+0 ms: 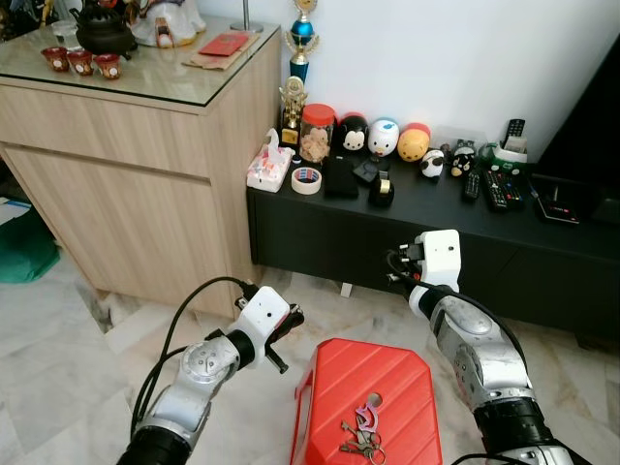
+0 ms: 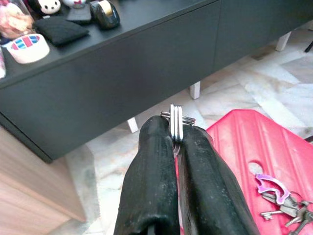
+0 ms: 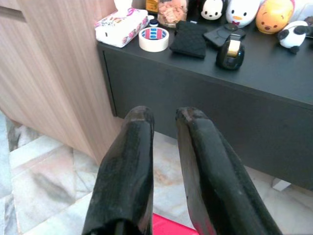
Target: Hang keys on a hook
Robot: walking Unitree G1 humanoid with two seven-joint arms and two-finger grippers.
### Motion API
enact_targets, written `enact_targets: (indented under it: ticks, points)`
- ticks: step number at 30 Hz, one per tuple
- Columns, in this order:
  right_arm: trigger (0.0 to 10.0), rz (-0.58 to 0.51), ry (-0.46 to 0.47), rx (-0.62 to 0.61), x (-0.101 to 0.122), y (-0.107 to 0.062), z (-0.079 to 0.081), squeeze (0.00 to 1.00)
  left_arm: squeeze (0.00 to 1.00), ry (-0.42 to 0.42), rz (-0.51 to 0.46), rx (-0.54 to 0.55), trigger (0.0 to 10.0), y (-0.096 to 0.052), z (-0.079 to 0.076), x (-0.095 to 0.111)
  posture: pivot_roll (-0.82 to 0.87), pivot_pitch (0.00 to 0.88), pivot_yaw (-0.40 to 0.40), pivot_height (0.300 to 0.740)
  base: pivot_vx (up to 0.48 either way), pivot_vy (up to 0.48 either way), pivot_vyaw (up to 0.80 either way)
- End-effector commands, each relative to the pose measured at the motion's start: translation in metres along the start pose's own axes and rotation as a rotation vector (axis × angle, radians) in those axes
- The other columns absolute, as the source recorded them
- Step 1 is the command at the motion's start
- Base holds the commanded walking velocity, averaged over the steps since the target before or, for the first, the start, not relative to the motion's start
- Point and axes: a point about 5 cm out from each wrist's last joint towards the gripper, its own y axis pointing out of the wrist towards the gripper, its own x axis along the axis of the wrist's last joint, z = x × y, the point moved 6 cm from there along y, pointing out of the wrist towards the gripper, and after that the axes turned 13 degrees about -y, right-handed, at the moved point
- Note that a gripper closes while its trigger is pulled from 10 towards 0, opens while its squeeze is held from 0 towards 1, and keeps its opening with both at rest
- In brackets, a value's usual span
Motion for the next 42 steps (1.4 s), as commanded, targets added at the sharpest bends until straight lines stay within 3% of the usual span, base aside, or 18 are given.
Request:
enact_targets:
  ticks: [1,2,4,7,8,10,11,12,13,15,17,18,21,24,30,34,38,42]
  points:
    - [10.0,0.013,-0.007,-0.025,-0.005,0.000,-0.009,0.00,0.00,0.058,0.050,0.038,10.0,-0.010,0.014,-0.004,0.10,0.000,-0.109,0.740,0.000,0.000,0.00]
    - [10.0,0.038,-0.003,-0.079,-0.016,-0.002,-0.024,0.00,0.00,0.101,0.135,0.123,10.0,-0.027,0.041,-0.019,0.11,0.000,-0.103,0.740,0.000,0.000,0.00]
    - [10.0,0.082,0.001,-0.141,-0.031,-0.006,-0.041,0.00,0.00,0.135,0.261,0.216,10.0,-0.047,0.066,-0.048,0.11,0.000,-0.103,0.740,0.000,0.000,0.00]
    - [10.0,0.123,0.013,-0.190,-0.048,-0.011,-0.054,0.00,0.00,0.143,0.404,0.298,10.0,-0.070,0.085,-0.083,0.12,0.000,-0.095,0.740,0.000,0.000,0.00]
    - [10.0,0.150,0.014,-0.205,-0.057,-0.013,-0.058,0.00,0.00,0.096,0.454,0.341,10.0,-0.080,0.090,-0.100,0.12,0.000,-0.089,0.740,0.000,0.000,0.00]
    - [10.0,0.232,0.032,-0.222,-0.087,-0.021,-0.062,0.00,0.00,-0.016,0.636,0.425,10.0,-0.111,0.087,-0.156,0.10,0.000,-0.083,0.740,0.000,0.000,0.00]
    - [10.0,0.294,0.033,-0.220,-0.108,-0.028,-0.061,0.00,0.00,-0.091,0.722,0.448,10.0,-0.127,0.075,-0.183,0.10,0.000,-0.079,0.740,0.000,0.000,0.00]
    - [10.0,0.389,0.030,-0.205,-0.140,-0.040,-0.054,0.00,0.00,-0.148,0.855,0.431,10.0,-0.149,0.051,-0.217,0.09,0.000,-0.078,0.740,0.000,0.000,0.00]
    - [10.0,0.389,0.030,-0.205,-0.140,-0.040,-0.054,0.00,0.00,-0.148,0.855,0.431,10.0,-0.149,0.051,-0.217,0.09,0.000,-0.078,0.740,0.000,0.000,0.00]
    - [10.0,0.487,0.031,-0.185,-0.172,-0.055,-0.045,0.00,0.00,-0.154,0.970,0.373,10.0,-0.167,0.024,-0.243,0.10,0.000,-0.075,0.740,0.000,0.000,0.00]
    - [10.0,0.591,0.024,-0.168,-0.204,-0.075,-0.034,0.00,0.00,-0.321,1.005,0.419,10.0,-0.181,-0.002,-0.262,0.10,0.000,-0.075,0.740,0.000,0.000,0.00]
    - [10.0,0.591,0.024,-0.168,-0.204,-0.075,-0.034,0.00,0.00,-0.321,1.005,0.419,10.0,-0.181,-0.002,-0.262,0.10,0.000,-0.075,0.740,0.000,0.000,0.00]
    - [10.0,0.753,0.032,-0.099,-0.249,-0.109,-0.002,0.00,0.00,-0.542,1.110,0.512,10.0,-0.217,-0.049,-0.292,0.09,0.000,-0.066,0.740,0.000,0.000,0.00]
    - [10.0,0.780,0.026,-0.045,-0.258,-0.116,0.013,0.00,0.00,-0.643,1.077,0.587,10.0,-0.217,-0.054,-0.295,0.09,0.000,-0.067,0.740,0.000,0.000,0.00]
    - [10.0,0.802,0.015,0.005,-0.269,-0.127,0.025,0.00,0.00,-0.630,1.018,0.692,10.0,-0.215,-0.043,-0.292,0.11,0.000,-0.087,0.740,0.000,0.000,0.00]
    - [10.0,0.804,0.042,-0.002,-0.272,-0.133,0.016,0.00,0.00,-0.612,0.985,0.744,10.0,-0.212,-0.031,-0.288,0.10,0.000,-0.093,0.740,0.000,0.000,0.00]
    - [10.0,0.854,0.057,-0.047,-0.280,-0.148,0.000,0.00,0.00,-0.611,0.983,0.742,10.0,-0.209,-0.033,-0.288,0.09,0.000,-0.089,0.740,0.000,0.000,0.00]
    - [10.0,0.893,0.068,-0.071,-0.288,-0.161,-0.005,0.00,0.00,-0.611,0.981,0.732,10.0,-0.208,-0.036,-0.289,0.09,0.000,-0.084,0.740,0.000,0.000,0.00]
